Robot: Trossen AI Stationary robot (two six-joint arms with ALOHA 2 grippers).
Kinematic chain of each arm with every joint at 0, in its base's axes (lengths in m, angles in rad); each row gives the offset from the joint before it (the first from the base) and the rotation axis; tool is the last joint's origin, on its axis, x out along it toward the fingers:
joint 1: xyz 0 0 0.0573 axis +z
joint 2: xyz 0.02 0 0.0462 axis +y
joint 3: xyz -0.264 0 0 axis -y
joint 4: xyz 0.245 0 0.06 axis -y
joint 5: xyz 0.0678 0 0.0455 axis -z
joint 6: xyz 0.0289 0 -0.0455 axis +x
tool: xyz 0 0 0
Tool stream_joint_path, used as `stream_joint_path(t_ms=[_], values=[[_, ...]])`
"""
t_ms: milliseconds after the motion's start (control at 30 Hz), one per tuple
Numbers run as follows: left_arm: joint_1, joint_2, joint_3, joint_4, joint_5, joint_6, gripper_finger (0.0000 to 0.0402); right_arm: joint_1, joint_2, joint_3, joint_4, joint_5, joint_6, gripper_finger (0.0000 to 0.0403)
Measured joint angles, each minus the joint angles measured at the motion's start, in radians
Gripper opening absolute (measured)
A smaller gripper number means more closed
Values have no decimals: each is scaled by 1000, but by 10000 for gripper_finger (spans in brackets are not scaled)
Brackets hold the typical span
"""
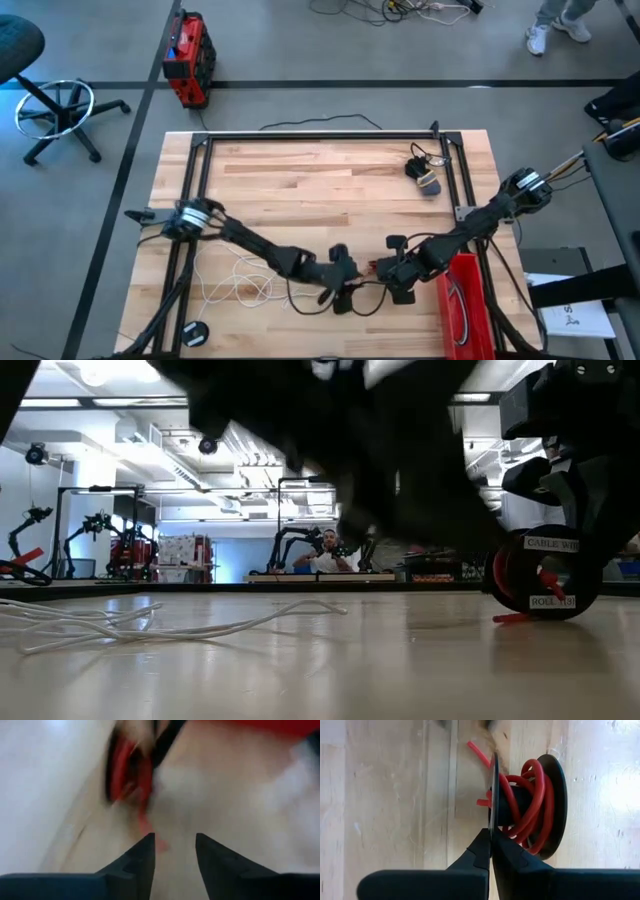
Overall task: Coil cords
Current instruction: Coil the red wire onto the spool
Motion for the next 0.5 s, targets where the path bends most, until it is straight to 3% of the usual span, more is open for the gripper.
stream_joint_path(t_ms=[233,500], values=[[7,86,76,-49,-87,-18,146,0,0,2,-2,-3,-6,0],[17,127,96,-56,-31,-19,120,0,0,3,-6,-9,-9,0]])
